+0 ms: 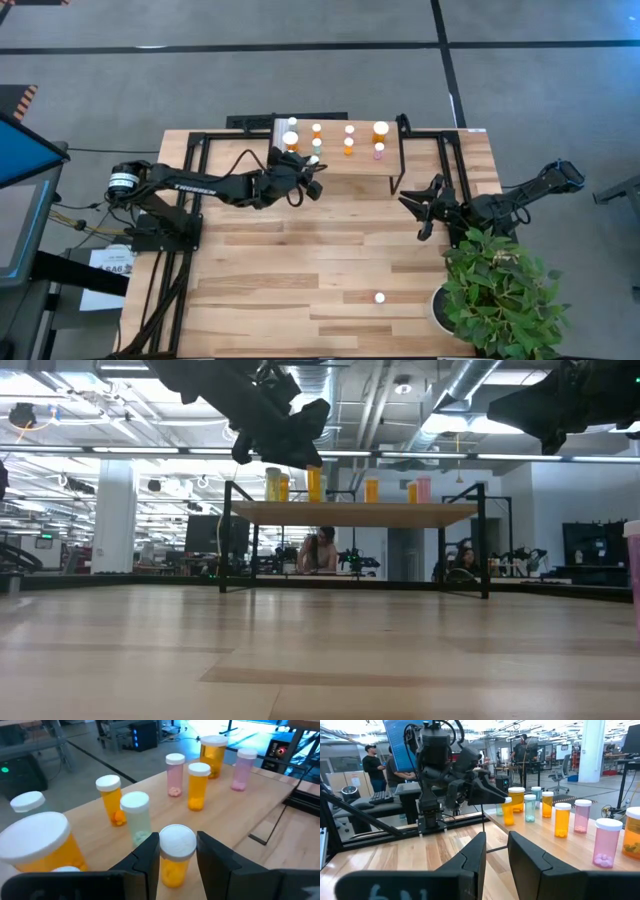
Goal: Pick and place medicine bottles onto shelf by color
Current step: Put the small orange pill bottle on the shelf
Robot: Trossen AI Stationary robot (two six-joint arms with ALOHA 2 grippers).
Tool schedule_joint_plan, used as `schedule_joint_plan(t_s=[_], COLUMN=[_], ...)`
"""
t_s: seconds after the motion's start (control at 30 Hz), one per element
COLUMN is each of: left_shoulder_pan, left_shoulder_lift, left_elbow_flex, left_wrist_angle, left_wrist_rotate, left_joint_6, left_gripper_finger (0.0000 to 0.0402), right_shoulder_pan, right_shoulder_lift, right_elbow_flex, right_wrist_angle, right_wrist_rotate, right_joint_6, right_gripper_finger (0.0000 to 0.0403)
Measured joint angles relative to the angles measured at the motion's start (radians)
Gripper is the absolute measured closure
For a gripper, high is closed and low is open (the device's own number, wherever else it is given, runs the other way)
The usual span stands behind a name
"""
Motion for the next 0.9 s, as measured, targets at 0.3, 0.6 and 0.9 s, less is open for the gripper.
schedule_joint_plan(t_s=[0.3,0.6,0.9], left_shoulder_pan=[0.056,0.072,0.072], left_shoulder_lift=[0.0,0.0,0.0], left_elbow_flex=[0.0,0.001,0.002], left_wrist_angle=[0.02,0.021,0.02], left_wrist_rotate=[0.086,0.125,0.127], left_joint_6=[0.031,0.066,0.068], left_gripper_finger=[0.0308,0.0308,0.0308], right_shoulder_pan=[0.0,0.0,0.0], right_shoulder_lift=[0.0,0.0,0.0], right_elbow_flex=[0.0,0.0,0.0], right_wrist_angle=[0.0,0.0,0.0], right_wrist_rotate=[0.0,0.001,0.001], right_joint_6=[-0.001,-0.002,0.0], right_gripper_finger=[0.0301,0.0301,0.0301])
